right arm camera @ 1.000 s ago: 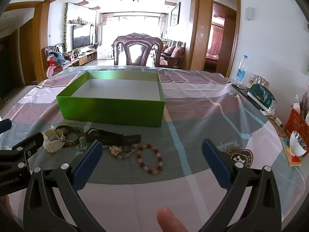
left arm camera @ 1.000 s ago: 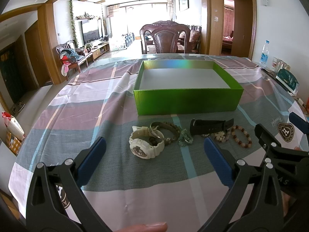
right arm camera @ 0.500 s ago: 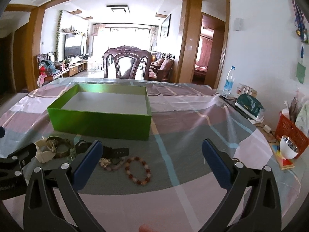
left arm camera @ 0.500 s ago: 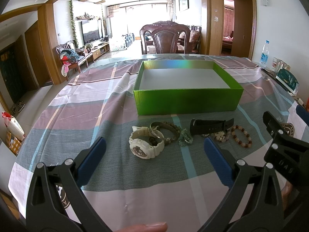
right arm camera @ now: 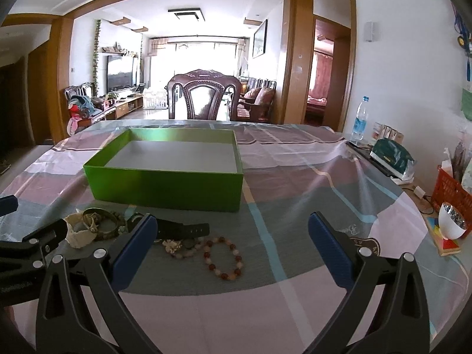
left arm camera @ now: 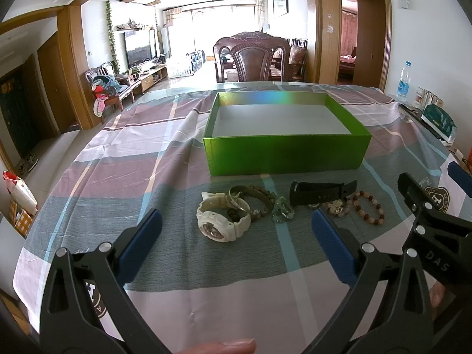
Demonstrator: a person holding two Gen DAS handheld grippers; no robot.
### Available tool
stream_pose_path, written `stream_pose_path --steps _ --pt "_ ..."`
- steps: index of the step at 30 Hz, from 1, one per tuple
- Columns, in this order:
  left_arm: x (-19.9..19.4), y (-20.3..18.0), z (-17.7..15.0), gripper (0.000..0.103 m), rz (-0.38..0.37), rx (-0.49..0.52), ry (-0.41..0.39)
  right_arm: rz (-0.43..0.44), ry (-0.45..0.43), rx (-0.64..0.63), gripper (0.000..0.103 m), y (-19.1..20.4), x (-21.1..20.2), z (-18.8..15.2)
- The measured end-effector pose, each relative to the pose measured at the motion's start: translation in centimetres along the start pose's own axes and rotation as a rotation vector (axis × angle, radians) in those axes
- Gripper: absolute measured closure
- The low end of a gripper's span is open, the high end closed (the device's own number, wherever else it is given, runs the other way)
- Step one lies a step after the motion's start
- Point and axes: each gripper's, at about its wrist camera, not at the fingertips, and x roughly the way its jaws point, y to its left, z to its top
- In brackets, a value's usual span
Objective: Organize jewelry
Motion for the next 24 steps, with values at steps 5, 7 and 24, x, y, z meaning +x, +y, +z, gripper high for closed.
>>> stream_pose_path --steps 5,7,24 --pt "0.01 0.0 -0.02 0.003 0.001 0.001 0.0 0.005 0.007 0.008 0.003 -0.05 0.06 -0.1" --pt "-0.05 -0.03 0.05 0.003 0.001 0.001 0.0 0.008 0.007 0.005 0.003 0.06 0.01 -0.11" --pt "0.08 -0.11 -0.21 0.003 0.0 0.0 0.001 0.023 0.024 0.005 0.003 0.27 0.07 -0.2"
